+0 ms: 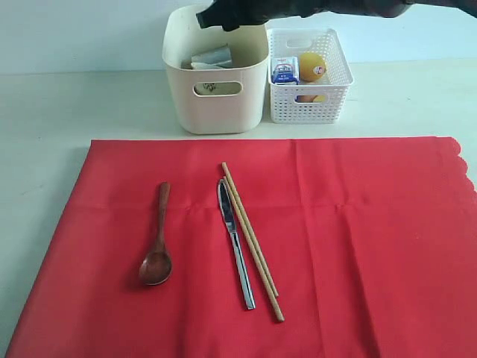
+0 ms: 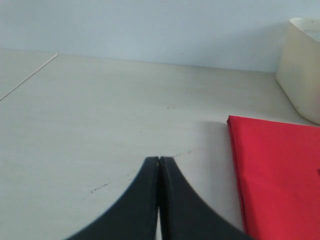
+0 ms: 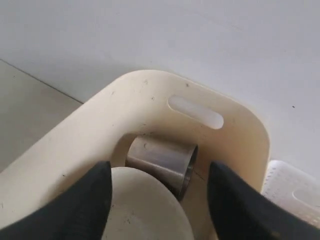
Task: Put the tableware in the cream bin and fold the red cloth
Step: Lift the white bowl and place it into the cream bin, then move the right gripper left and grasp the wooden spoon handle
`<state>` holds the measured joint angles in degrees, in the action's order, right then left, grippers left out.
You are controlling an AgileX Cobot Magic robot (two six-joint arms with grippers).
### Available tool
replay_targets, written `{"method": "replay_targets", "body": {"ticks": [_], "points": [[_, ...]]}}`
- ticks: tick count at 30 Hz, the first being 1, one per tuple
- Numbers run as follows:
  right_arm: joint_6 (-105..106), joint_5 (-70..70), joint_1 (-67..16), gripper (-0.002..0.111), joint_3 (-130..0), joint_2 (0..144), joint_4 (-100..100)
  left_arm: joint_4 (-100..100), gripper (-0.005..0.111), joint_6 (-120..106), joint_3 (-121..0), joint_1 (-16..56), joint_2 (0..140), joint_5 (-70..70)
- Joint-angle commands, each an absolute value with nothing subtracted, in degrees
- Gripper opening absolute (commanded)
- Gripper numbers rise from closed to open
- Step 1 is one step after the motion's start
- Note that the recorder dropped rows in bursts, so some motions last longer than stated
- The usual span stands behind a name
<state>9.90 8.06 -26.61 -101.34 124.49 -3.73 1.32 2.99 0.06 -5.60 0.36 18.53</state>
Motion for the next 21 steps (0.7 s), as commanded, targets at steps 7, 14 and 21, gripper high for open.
{"method": "replay_targets", "body": {"ticks": [7, 14, 21], "points": [[9.84, 21.64, -26.48, 0.059, -101.74, 115.94, -3.42, 1.46, 0.001, 3.39, 0.0, -5.73, 0.0, 18.28], [11.41, 36.57, -26.48, 0.059, -101.74, 111.02, -3.42, 1.46, 0.001, 3.39, 0.0, -5.73, 0.0, 18.28], [12.61, 49.22, -26.6, 0.059, -99.96, 109.34, -5.61, 1.46, 0.001, 3.39, 0.0, -5.73, 0.0, 18.28]]}}
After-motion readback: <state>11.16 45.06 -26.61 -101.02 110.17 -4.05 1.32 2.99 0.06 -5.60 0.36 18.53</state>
